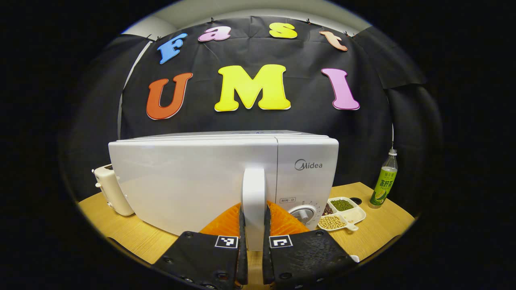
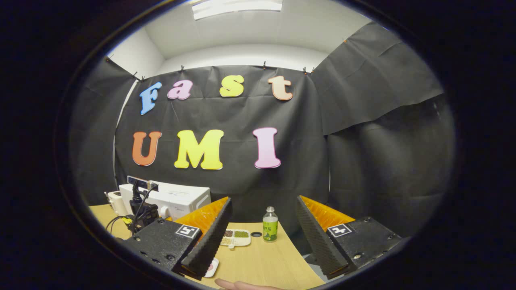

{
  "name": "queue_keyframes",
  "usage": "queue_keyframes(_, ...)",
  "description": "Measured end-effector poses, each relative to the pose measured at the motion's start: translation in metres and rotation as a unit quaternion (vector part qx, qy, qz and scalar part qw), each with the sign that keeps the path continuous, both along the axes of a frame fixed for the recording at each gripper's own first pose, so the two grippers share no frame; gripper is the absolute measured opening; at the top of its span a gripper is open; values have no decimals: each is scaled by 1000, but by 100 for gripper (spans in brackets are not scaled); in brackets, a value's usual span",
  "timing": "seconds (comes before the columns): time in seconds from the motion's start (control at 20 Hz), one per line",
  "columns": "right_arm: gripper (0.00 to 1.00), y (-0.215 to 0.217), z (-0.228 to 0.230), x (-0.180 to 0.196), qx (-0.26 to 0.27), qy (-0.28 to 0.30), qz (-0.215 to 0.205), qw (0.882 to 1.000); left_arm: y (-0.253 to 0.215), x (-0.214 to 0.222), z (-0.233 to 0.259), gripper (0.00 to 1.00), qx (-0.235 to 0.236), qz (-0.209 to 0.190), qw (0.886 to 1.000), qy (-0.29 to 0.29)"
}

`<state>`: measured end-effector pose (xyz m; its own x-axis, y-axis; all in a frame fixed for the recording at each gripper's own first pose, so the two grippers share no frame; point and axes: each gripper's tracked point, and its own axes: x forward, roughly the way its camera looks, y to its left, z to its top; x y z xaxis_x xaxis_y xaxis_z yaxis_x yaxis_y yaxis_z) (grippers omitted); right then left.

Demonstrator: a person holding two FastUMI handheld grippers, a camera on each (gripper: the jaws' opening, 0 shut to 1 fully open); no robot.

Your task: Open the microwave oven with the left hand, put the food in, and close the microwave oven.

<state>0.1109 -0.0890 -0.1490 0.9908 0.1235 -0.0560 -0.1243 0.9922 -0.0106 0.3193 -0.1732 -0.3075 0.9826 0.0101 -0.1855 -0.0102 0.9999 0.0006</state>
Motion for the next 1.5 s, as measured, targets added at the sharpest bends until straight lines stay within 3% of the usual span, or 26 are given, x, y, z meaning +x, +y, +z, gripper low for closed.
queue_keyframes(0.05,92,-2,0,0,0,-1,-2,1000,0,-2,-1,14,-7,-4,1000,4)
queue_keyframes(0.1,100,-2,1,-1,0,-2,-3,1000,0,-3,-2,14,-8,-6,1000,7)
queue_keyframes(0.15,100,-2,1,-2,1,-3,-3,1000,0,-7,0,14,-5,-5,1000,4)
queue_keyframes(0.2,92,-1,1,-2,2,-4,-3,1000,-1,-9,5,14,2,-3,1000,-10)
queue_keyframes(0.3,91,0,1,-2,2,-7,-3,1000,1,-11,4,13,16,-8,1000,-19)
queue_keyframes(0.4,92,1,-4,0,-2,-5,-3,1000,-2,-5,4,14,-8,-14,1000,-13)
queue_keyframes(0.55,92,11,-13,3,-1,10,1,1000,0,0,2,13,13,-19,1000,-1)
queue_keyframes(0.6,100,15,-16,2,1,15,6,1000,1,1,3,13,19,-17,1000,1)
queue_keyframes(1.0,100,20,-8,-8,-12,4,11,1000,0,-8,1,14,3,-31,999,12)
queue_keyframes(1.05,100,20,-8,-9,-14,2,11,1000,-1,-16,2,0,-6,-25,1000,8)
queue_keyframes(1.15,100,22,-7,-9,-13,1,13,1000,3,-19,3,0,11,-26,1000,8)
queue_keyframes(1.2,92,23,-8,-8,-12,4,13,1000,3,-24,4,0,10,-30,999,3)
queue_keyframes(1.35,91,29,-15,-12,-3,17,20,1000,7,-53,3,0,3,-50,999,14)
queue_keyframes(1.4,92,29,-19,-12,-5,23,19,1000,11,-65,5,0,4,-58,998,10)
queue_keyframes(1.45,100,30,-23,-14,-7,28,18,999,16,-78,4,0,2,-65,998,12)
queue_keyframes(1.5,100,32,-25,-15,-8,33,18,999,20,-92,6,0,-1,-73,997,3)
